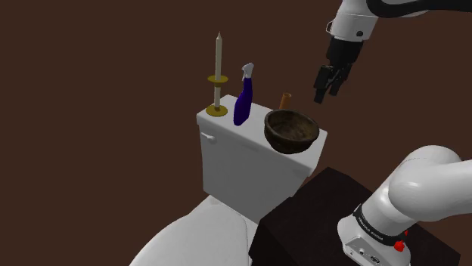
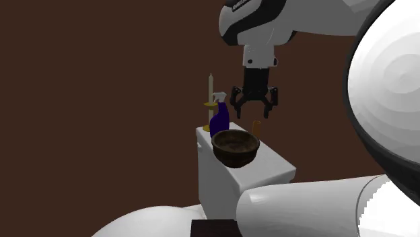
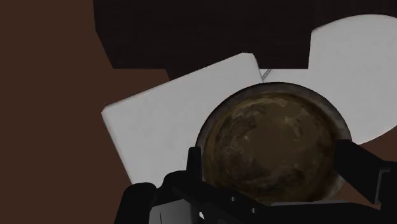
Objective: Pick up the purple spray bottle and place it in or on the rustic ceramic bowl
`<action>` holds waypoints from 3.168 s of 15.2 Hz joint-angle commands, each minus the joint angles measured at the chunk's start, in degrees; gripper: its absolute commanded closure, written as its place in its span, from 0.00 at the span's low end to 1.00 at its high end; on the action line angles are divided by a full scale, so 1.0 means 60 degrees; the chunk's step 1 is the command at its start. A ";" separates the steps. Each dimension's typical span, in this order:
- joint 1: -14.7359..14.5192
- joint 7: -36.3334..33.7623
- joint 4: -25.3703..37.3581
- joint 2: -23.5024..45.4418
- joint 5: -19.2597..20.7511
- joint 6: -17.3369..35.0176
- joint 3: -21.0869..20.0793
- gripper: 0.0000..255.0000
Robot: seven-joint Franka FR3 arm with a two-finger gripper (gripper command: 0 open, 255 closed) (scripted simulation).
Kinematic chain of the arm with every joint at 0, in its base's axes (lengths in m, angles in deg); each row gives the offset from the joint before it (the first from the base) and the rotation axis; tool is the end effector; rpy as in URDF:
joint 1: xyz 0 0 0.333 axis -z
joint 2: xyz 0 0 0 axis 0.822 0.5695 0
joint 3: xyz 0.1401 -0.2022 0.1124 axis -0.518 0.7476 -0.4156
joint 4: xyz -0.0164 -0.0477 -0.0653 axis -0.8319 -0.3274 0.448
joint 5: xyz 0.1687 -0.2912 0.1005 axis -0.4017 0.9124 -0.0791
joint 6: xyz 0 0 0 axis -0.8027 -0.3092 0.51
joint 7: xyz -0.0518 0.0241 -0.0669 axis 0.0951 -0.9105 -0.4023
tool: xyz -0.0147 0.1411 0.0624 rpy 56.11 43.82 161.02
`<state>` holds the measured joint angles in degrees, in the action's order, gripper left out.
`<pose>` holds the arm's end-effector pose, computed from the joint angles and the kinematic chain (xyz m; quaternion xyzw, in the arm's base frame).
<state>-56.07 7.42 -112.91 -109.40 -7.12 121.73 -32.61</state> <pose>0.2938 0.0301 0.4983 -0.9992 -0.0294 0.0268 0.0073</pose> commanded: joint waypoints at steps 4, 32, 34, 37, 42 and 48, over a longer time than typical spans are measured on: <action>0.0155 -0.1577 -0.0133 0.0285 -0.0291 0.0874 -0.0931 0.00; 0.2981 -1.3414 0.3298 0.7230 0.4245 0.4329 -0.6616 0.00; 0.2981 -1.3415 0.3299 0.7232 0.4247 0.4328 -0.6616 0.00; 0.2981 -1.3415 0.3299 0.7232 0.4247 0.4328 -0.6616 0.00; 0.2981 -1.3415 0.3300 0.7231 0.4246 0.4326 -0.6616 1.00; 0.2982 -1.3414 0.3310 0.7240 0.4252 0.4323 -0.6615 1.00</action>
<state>-38.22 -73.07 -93.02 -65.99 18.38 147.73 -72.35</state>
